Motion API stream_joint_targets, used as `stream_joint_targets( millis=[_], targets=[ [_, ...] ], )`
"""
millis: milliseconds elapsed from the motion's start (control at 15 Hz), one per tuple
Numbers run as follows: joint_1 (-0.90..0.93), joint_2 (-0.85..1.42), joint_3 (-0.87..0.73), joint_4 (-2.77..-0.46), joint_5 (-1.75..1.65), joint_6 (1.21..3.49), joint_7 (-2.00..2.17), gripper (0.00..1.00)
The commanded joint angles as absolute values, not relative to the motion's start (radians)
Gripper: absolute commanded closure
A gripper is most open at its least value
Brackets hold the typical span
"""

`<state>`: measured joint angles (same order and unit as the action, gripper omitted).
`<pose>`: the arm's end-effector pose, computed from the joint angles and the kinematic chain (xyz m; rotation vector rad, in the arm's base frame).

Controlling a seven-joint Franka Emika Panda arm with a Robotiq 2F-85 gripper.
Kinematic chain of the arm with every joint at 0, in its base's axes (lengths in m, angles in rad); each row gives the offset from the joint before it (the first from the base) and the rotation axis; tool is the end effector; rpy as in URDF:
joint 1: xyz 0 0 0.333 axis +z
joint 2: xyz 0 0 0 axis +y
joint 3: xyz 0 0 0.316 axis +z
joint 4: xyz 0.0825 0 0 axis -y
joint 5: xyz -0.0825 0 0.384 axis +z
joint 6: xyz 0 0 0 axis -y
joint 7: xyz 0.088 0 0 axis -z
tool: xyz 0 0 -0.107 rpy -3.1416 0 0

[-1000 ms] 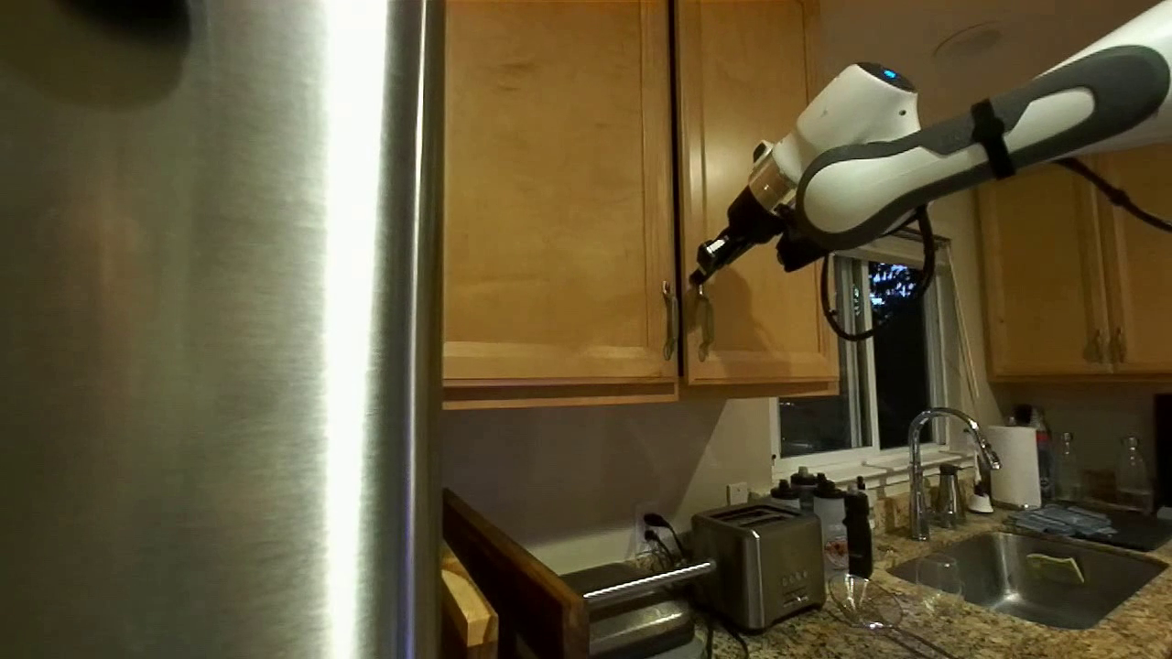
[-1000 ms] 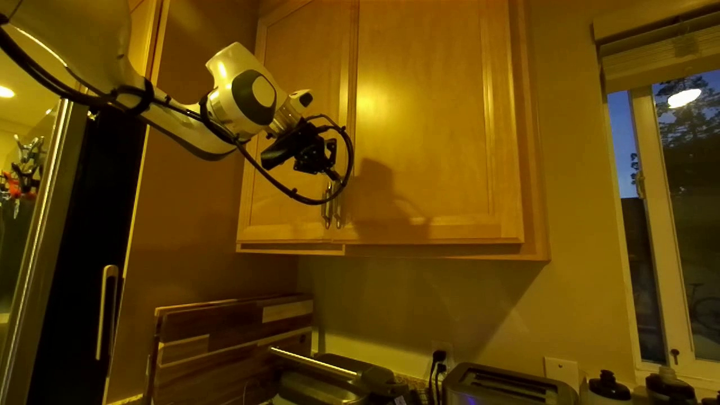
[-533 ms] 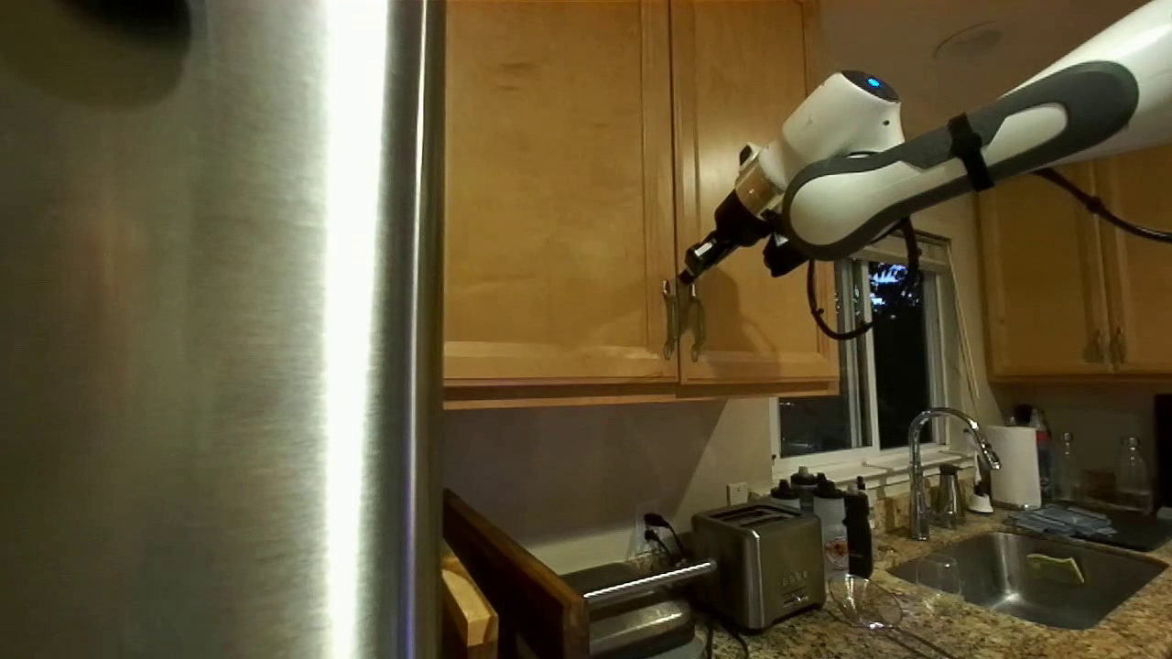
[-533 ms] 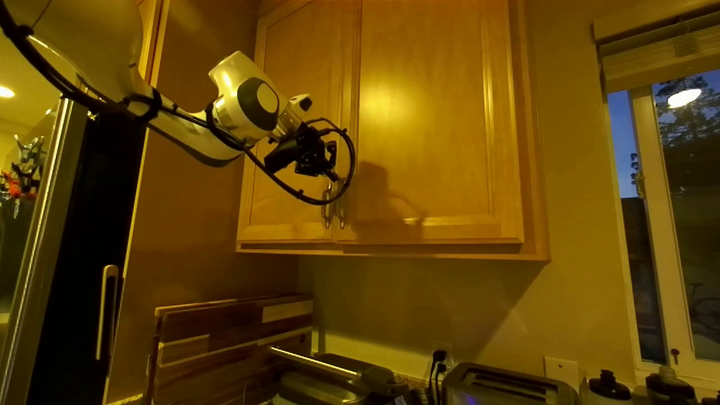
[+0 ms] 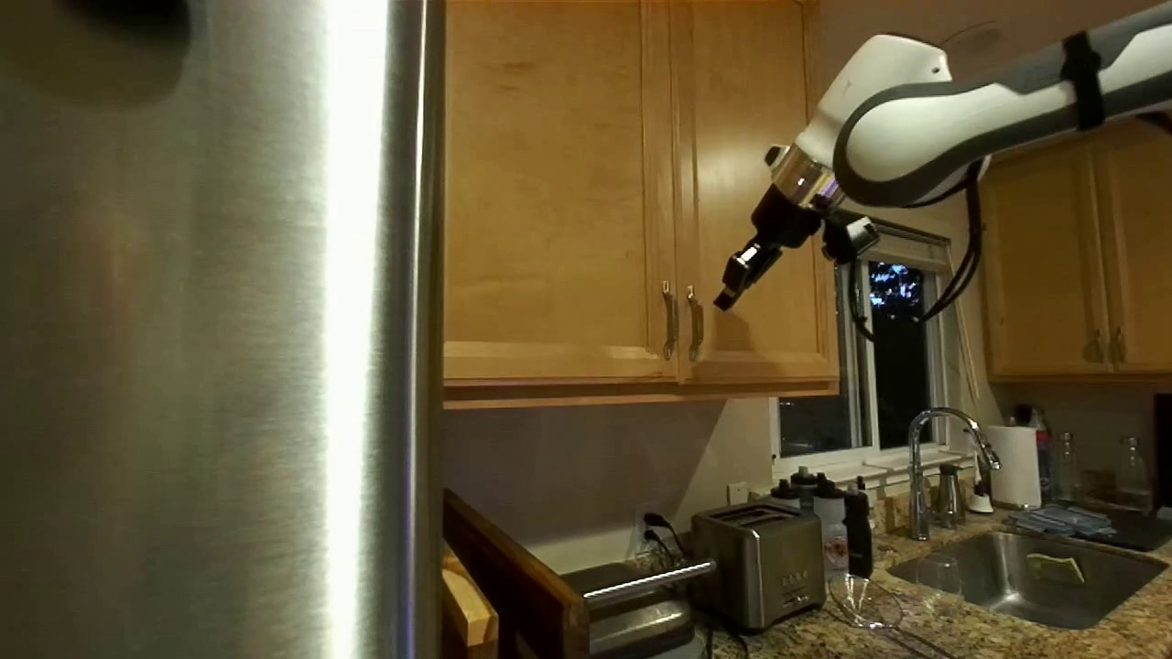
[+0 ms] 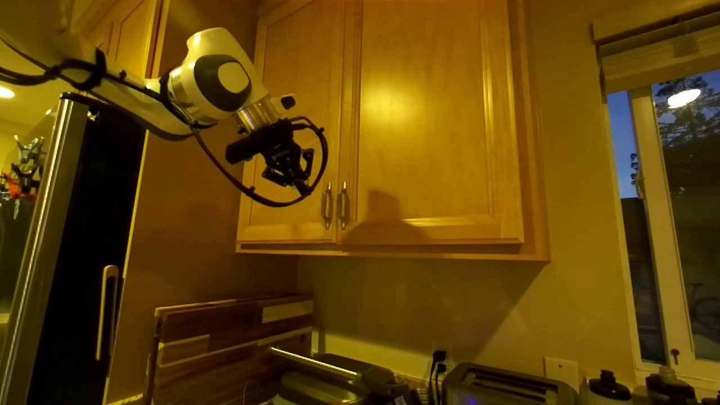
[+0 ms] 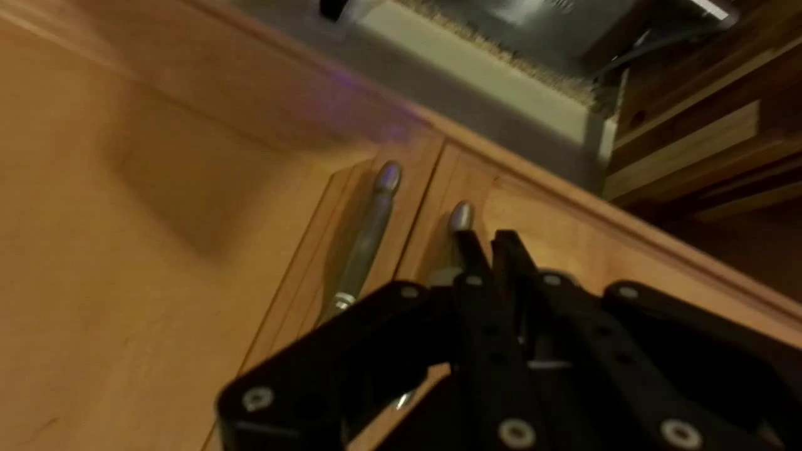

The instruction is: Put one of the wooden objects in the upper cabinet

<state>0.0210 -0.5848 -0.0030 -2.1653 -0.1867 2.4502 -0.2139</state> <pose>0.4176 0.0070 0.7190 2.6017 0.4203 1.1934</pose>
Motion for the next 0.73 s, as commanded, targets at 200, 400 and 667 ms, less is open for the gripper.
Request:
stream_joint_targets(
  millis=[200,400,667],
  targets=[
    [0.097,-0.665,-0.075,-2.234,-0.055,2.063,-0.320,0.40],
    [0.052,-0.664,-0.046,-2.246,-0.106,1.955,-0.279,0.19],
    [0.065,-0.642,-0.053,-2.237,-0.106,1.967,-0.295,0.18]
  ],
)
